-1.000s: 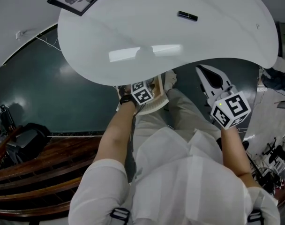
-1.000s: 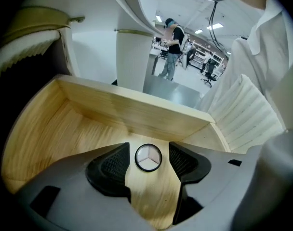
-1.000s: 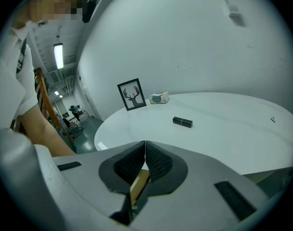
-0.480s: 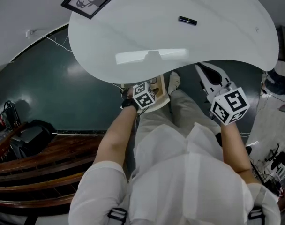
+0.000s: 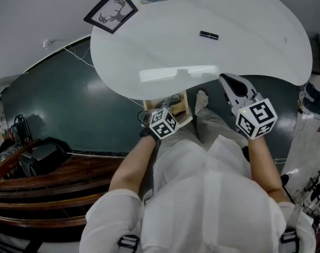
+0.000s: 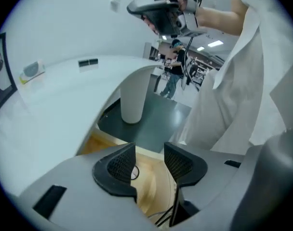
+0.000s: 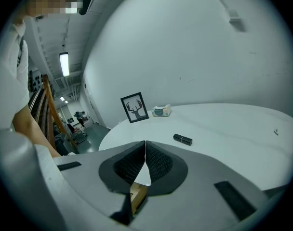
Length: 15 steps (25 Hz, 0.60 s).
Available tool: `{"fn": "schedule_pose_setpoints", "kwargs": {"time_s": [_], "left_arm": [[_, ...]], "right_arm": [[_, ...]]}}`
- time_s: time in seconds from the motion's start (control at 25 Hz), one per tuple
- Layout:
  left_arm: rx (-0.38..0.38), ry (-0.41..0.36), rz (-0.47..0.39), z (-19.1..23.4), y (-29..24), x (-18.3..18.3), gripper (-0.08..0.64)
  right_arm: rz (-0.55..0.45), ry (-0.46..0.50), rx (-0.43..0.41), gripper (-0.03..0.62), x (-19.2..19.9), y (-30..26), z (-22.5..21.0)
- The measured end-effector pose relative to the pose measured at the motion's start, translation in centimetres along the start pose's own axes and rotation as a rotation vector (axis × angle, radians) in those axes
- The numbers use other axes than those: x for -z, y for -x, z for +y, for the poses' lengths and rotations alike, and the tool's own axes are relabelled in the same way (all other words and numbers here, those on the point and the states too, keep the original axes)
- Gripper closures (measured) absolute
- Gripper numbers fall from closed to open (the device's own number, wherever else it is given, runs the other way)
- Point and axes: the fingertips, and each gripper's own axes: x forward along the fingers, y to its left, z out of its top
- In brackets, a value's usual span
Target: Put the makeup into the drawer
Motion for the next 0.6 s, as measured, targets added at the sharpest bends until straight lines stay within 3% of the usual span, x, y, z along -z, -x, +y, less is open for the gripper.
{"fn": "schedule_pose_setpoints", "kwargs": {"time_s": [0.32, 0.6], "left_arm": [[-0.098, -0.009, -0.248, 1.3, 6.3, -9.4, 0.476], [-0.195, -0.064, -0.391, 4.1, 9.7, -16.3, 0.526]], "right_arm": [[-0.025, -0.008, 0.014, 0.581, -0.7, 1.0, -2.0], [-0.057, -0.029, 0.034, 0.581, -1.4, 2.0, -3.6]]}}
